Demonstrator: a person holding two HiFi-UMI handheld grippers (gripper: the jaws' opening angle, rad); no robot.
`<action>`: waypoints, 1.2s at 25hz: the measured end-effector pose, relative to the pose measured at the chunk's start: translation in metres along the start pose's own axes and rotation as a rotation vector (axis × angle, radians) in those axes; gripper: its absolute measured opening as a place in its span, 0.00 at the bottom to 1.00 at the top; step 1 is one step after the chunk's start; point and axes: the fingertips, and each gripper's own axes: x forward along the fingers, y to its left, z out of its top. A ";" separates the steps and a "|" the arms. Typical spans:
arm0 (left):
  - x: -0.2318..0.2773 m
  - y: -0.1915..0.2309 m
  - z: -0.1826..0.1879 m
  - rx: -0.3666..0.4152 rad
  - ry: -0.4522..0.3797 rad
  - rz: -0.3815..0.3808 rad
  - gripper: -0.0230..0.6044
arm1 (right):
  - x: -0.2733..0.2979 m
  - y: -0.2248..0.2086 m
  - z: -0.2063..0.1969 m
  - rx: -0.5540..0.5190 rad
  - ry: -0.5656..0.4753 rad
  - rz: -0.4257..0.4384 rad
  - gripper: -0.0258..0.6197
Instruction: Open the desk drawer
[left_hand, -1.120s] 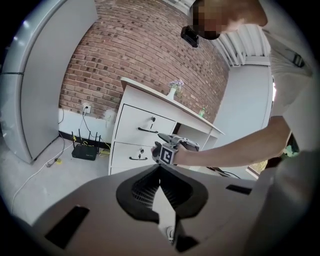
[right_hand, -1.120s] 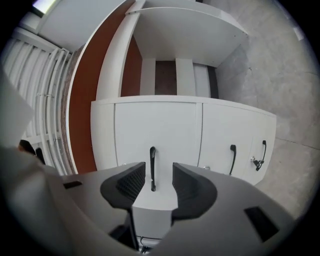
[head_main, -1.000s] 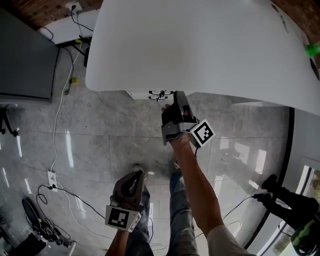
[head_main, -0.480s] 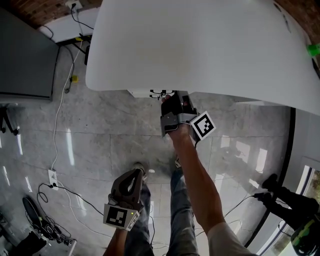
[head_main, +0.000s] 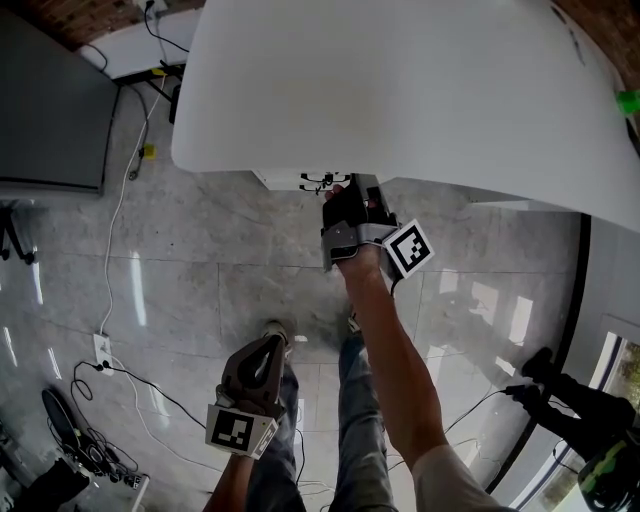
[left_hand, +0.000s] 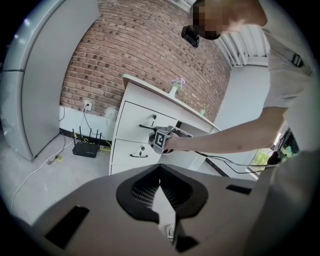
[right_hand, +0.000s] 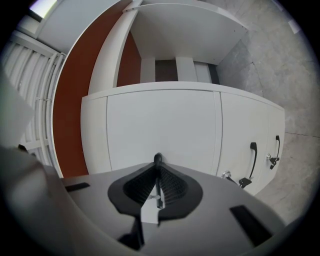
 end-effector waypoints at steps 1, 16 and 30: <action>0.000 0.000 0.000 0.000 0.001 0.000 0.06 | -0.001 0.000 -0.001 0.003 -0.001 -0.001 0.09; -0.002 -0.012 0.004 0.009 -0.010 -0.004 0.06 | -0.053 0.003 -0.016 0.019 0.015 -0.017 0.09; -0.003 -0.023 0.007 0.013 -0.019 -0.008 0.06 | -0.094 0.004 -0.023 0.027 0.036 -0.043 0.09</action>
